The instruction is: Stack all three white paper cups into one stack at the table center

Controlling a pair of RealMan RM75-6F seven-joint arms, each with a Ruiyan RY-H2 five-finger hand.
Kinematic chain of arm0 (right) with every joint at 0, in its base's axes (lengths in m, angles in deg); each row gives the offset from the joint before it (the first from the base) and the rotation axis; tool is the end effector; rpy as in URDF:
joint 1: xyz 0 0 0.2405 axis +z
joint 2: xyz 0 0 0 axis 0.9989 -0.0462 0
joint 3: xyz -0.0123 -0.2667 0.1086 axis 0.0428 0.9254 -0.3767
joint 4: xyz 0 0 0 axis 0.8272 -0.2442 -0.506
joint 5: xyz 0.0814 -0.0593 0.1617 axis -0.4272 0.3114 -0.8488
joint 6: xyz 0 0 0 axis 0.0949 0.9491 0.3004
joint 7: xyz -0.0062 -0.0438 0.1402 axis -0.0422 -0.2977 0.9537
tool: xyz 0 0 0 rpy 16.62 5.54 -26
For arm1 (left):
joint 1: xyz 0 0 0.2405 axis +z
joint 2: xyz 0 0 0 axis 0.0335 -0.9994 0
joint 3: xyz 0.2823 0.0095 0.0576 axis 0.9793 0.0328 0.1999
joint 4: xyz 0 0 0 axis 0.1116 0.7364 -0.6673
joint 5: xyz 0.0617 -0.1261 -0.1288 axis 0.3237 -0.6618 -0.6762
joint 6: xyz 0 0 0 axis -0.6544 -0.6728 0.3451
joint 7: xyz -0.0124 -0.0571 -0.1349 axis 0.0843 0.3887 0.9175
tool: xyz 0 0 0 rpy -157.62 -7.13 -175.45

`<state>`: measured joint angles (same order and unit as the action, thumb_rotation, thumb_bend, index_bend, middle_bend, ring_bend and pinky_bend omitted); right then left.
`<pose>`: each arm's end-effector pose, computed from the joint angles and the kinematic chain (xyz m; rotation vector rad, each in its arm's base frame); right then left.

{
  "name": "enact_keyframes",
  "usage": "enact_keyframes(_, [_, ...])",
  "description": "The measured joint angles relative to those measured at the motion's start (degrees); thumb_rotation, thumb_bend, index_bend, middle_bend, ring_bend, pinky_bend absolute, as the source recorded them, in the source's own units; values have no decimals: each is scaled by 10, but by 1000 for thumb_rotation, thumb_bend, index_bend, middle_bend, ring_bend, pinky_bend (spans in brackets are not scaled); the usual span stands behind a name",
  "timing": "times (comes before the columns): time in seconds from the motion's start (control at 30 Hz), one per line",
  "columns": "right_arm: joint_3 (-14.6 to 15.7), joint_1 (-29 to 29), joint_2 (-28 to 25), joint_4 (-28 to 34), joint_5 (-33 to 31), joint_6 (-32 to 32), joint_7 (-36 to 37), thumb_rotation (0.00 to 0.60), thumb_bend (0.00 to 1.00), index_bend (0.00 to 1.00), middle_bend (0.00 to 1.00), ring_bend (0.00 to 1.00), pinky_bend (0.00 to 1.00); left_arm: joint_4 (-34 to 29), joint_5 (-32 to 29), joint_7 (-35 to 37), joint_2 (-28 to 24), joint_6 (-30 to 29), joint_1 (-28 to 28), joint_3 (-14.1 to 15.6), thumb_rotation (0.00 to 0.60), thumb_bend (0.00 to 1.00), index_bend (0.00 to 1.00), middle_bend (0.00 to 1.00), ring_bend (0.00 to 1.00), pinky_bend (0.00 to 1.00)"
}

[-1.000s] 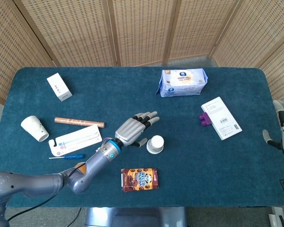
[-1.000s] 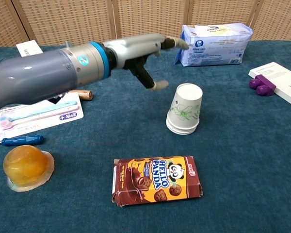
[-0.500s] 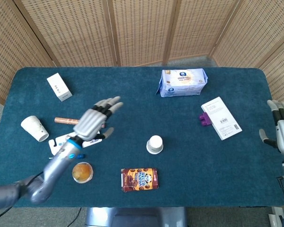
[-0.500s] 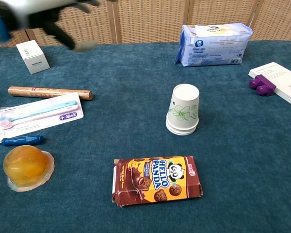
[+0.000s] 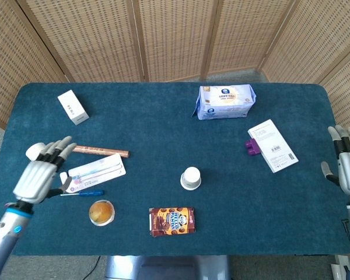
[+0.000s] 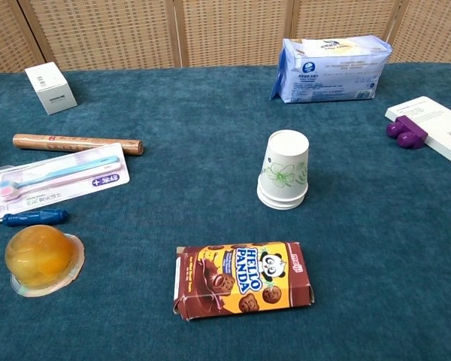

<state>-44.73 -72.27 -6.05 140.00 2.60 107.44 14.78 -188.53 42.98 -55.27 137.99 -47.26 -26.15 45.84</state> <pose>-0.3259 -0.2741 0.2414 1.3098 -0.6625 0.8296 -0.2422 0.2527 0.1732 -1.6326 -0.9240 -0.9937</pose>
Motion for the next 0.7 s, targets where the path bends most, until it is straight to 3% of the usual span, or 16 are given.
enact_keyframes(0.27, [7,-17,6,-5,8,19,3,600,383,0,88,0,403,12,23,53,-29,-60,73,18,600,463,1,0,0,77])
enact_keyframes(0.7, [12,-19,10,5,19,17,-6,600,381,0,88,0,403,21,44,71,-31,-66,104,2,600,463,0,0,0,75])
